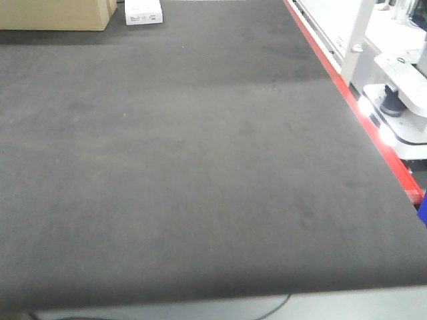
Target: Pour parts from conveyor to right shelf
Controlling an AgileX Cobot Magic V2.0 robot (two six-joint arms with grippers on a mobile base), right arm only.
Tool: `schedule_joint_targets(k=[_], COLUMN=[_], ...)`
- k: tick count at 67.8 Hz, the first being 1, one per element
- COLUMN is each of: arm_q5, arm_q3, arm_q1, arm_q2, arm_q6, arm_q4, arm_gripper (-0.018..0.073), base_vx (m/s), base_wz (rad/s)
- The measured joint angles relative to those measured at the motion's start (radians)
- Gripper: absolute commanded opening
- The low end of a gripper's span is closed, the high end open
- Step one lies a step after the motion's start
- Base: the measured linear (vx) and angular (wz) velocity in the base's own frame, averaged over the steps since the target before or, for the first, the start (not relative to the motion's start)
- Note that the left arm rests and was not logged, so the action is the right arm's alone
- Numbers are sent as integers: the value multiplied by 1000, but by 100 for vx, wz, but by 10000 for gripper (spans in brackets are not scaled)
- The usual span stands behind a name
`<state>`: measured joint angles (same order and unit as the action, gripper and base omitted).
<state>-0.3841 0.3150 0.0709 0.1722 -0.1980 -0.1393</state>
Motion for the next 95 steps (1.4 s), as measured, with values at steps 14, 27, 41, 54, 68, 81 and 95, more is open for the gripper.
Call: schedule_joint_targets(k=[14,27,41,54,68,81,95], arm_q5=[0,0,0,0,0,0,0], arm_q3=[0,0,0,0,0,0,0], arm_q1=[0,0,0,0,0,0,0], arm_q2=[0,0,0,0,0,0,0], arm_q6=[0,0,0,0,0,0,0], arm_q4=[0,0,0,0,0,0,0], arm_gripper=[-6,-6,-6,-6,-6,-6,-6], base_vx=[-27,-28,-28,-26,-25,-24,-23], base_wz=[-7,-17,-32,-46,-55,-53,-51])
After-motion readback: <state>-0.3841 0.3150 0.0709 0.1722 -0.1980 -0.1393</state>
